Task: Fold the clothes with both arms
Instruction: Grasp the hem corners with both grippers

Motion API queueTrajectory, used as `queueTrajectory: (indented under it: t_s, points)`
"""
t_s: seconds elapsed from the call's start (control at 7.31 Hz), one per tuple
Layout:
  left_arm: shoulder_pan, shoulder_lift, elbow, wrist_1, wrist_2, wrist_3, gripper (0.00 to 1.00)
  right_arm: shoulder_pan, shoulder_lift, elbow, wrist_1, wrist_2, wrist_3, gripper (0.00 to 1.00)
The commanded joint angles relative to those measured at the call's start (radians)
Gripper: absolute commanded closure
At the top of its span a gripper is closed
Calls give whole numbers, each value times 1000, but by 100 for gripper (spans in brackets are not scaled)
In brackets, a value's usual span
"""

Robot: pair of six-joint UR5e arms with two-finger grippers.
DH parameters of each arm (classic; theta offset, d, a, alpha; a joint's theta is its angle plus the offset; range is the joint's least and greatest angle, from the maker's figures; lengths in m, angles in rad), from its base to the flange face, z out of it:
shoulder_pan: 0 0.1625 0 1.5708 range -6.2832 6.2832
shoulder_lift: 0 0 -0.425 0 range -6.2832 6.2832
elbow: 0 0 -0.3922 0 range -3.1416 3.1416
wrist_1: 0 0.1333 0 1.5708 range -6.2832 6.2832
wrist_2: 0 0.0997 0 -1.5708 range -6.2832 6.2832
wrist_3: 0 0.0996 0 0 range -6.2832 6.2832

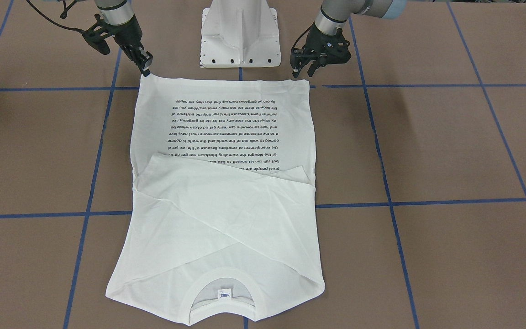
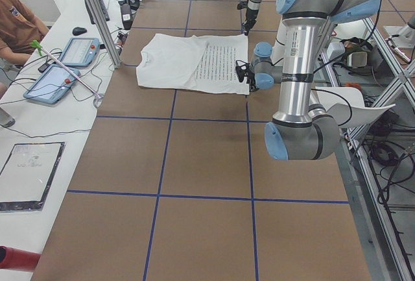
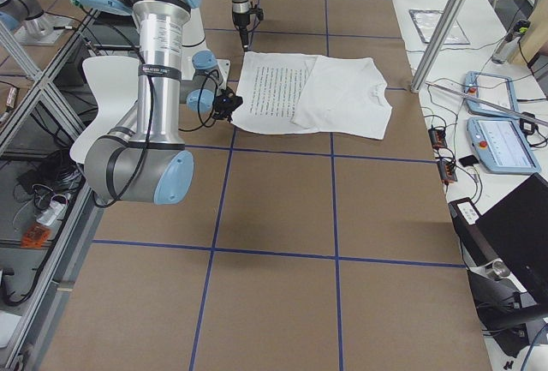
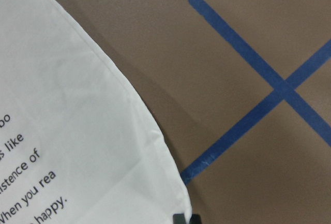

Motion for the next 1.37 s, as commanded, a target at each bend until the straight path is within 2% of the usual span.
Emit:
queueTrajectory:
  t_s: [0.0,0.82,1.09,1.23]
  points:
    - [3,0,35,0,1,0,42,1,-1,-2,0,0,-1,100]
    - [-1,3,38,14,8,6,45,1,-10,-1,-2,-2,-1,100]
    - [3,1,37,14,16,6,51,1,-14,1,-2,-2,-1,100]
    - [3,0,37,14,16,3,61,1,-14,1,0,-2,-1,100]
